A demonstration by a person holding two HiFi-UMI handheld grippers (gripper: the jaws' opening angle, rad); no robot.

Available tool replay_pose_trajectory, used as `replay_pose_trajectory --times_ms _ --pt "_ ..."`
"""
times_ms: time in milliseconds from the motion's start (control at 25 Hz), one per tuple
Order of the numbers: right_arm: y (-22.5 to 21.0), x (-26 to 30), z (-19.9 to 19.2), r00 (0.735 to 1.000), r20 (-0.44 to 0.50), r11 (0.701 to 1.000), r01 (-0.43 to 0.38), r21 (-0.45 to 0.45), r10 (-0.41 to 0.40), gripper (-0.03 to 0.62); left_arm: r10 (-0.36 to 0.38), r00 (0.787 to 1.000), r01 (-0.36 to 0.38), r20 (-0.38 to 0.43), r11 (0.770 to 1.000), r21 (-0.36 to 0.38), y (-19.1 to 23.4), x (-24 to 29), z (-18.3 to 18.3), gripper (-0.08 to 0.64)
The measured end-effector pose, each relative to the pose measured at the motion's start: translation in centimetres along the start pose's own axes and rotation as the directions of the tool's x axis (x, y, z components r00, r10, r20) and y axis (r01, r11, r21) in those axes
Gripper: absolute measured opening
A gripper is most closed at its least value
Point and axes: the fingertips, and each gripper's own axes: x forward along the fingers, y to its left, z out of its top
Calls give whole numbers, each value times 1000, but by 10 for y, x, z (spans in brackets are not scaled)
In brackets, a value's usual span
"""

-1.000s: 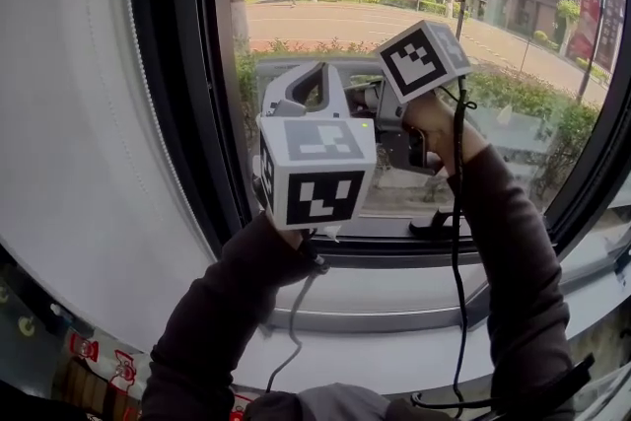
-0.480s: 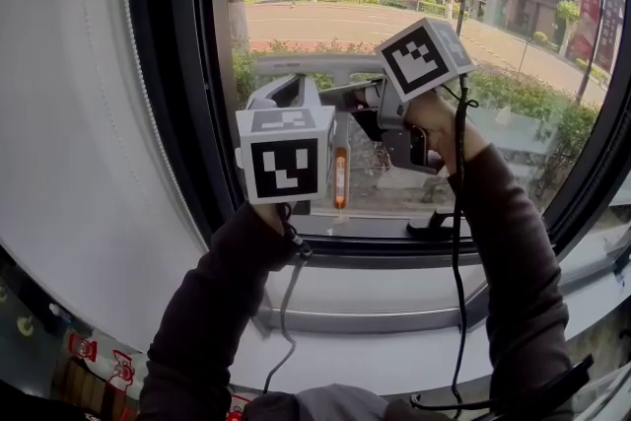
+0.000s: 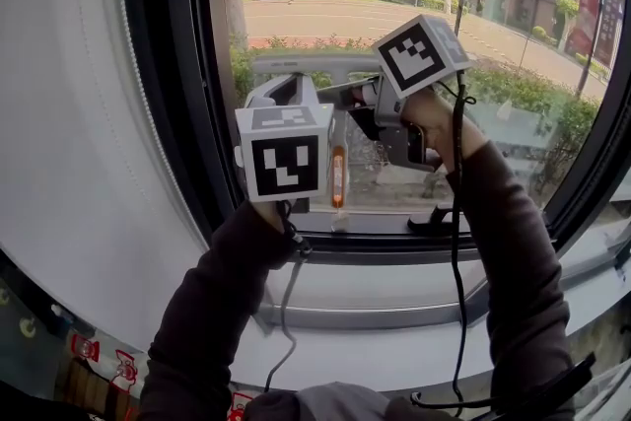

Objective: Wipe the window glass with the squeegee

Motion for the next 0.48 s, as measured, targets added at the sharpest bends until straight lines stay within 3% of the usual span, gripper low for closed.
replay_pose_trajectory --times_ms 480 --pt "-4 2 -4 1000 -8 999 -1 51 1 26 -10 999 10 -46 1000 13 -3 3 -6 -2"
